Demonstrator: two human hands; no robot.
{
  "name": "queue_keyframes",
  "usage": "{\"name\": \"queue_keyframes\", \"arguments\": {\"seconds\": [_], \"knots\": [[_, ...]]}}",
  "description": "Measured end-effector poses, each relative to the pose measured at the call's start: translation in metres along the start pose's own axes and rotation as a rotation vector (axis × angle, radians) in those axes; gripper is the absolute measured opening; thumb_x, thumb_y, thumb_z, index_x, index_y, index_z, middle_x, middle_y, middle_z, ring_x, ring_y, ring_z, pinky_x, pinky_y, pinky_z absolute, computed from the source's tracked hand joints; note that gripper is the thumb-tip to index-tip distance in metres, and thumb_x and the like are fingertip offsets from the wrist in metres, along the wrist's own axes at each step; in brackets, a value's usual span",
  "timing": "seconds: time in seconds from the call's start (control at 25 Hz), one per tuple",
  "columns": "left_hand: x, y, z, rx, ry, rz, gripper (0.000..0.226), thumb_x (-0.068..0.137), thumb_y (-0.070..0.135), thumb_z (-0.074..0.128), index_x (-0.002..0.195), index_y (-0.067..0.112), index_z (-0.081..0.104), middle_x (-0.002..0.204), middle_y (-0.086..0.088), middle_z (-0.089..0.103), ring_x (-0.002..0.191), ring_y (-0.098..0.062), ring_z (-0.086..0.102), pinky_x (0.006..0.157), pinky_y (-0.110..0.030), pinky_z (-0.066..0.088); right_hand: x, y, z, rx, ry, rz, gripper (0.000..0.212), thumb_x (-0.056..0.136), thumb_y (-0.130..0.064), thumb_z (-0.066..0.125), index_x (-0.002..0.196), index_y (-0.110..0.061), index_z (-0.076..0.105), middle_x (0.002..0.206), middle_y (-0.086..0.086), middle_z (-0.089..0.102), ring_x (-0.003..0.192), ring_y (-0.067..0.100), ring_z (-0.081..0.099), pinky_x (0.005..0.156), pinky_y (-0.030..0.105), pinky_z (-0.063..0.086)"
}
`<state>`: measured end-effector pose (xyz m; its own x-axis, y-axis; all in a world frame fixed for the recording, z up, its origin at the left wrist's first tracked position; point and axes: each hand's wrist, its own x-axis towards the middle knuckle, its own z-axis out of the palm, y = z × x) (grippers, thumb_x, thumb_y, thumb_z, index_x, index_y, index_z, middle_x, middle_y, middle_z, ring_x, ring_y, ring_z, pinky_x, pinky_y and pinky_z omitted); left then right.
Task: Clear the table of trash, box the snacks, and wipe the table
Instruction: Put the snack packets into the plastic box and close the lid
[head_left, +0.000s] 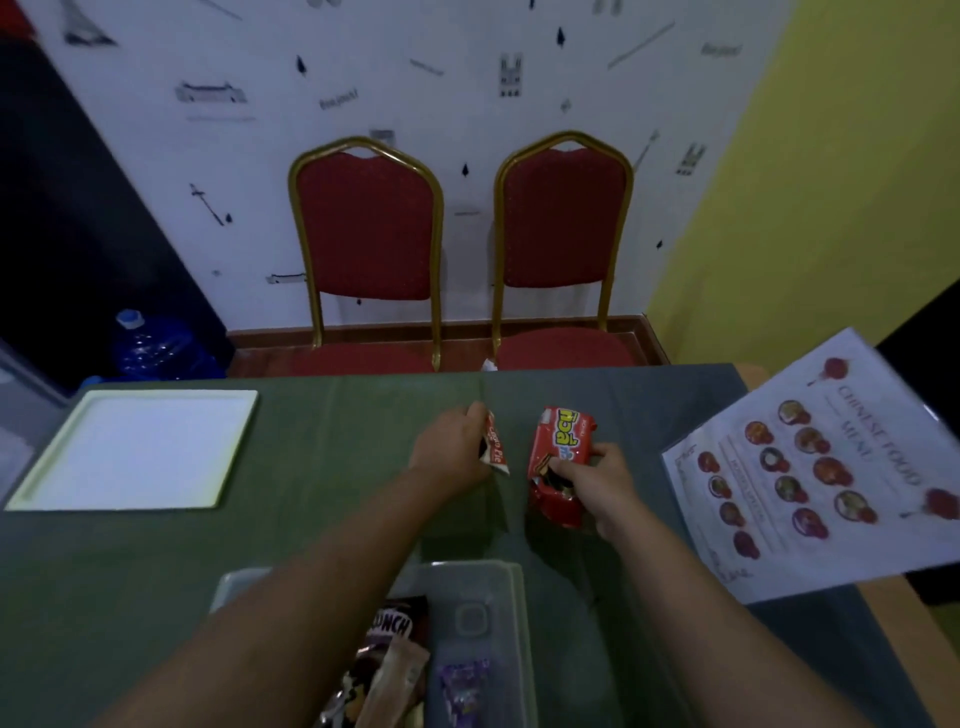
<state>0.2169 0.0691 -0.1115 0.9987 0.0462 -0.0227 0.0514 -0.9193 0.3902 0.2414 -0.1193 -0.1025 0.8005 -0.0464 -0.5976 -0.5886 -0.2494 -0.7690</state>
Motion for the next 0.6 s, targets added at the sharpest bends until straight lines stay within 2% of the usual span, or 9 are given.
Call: {"name": "queue_keyframes", "arguments": {"seconds": [0.2, 0.36, 0.52, 0.6], "knots": [[-0.061, 0.007, -0.038, 0.015, 0.151, -0.025, 0.05, 0.068, 0.027, 0.073, 0.111, 0.016, 0.049, 0.104, -0.003, 0.058, 0.094, -0.022, 0.054, 0.073, -0.038, 0.052, -0.077, -0.011, 0.01, 0.011, -0.088, -0.214, 0.057, 0.078, -0.017, 0.075, 0.124, -0.018, 0.041, 0.123, 0.009, 0.058, 0.102, 0.025, 0.061, 0.089, 0.045, 0.051], [-0.122, 0.004, -0.056, 0.04, 0.263, -0.033, 0.043, 0.068, 0.029, 0.069, 0.103, 0.017, 0.049, 0.101, -0.002, 0.059, 0.093, -0.022, 0.054, 0.067, -0.035, 0.048, -0.142, 0.004, 0.021, -0.042, -0.209, -0.335, 0.055, 0.08, -0.015, 0.073, 0.123, -0.017, 0.039, 0.109, 0.003, 0.056, 0.084, 0.014, 0.06, 0.072, 0.031, 0.05], [-0.177, -0.002, -0.063, 0.081, 0.285, -0.091, 0.044, 0.067, 0.023, 0.069, 0.106, 0.017, 0.05, 0.103, -0.002, 0.057, 0.095, -0.022, 0.052, 0.066, -0.03, 0.037, -0.184, 0.034, 0.032, -0.159, -0.28, -0.364, 0.052, 0.081, -0.017, 0.073, 0.119, -0.022, 0.037, 0.107, -0.001, 0.058, 0.093, 0.02, 0.061, 0.09, 0.044, 0.051], [-0.203, -0.009, -0.066, 0.102, 0.263, -0.109, 0.045, 0.067, 0.02, 0.068, 0.108, 0.016, 0.051, 0.104, -0.002, 0.057, 0.096, -0.021, 0.052, 0.068, -0.029, 0.038, -0.196, 0.051, 0.04, -0.199, -0.3, -0.361, 0.049, 0.081, -0.018, 0.073, 0.112, -0.028, 0.036, 0.11, -0.002, 0.061, 0.097, 0.021, 0.063, 0.093, 0.048, 0.051]]}}
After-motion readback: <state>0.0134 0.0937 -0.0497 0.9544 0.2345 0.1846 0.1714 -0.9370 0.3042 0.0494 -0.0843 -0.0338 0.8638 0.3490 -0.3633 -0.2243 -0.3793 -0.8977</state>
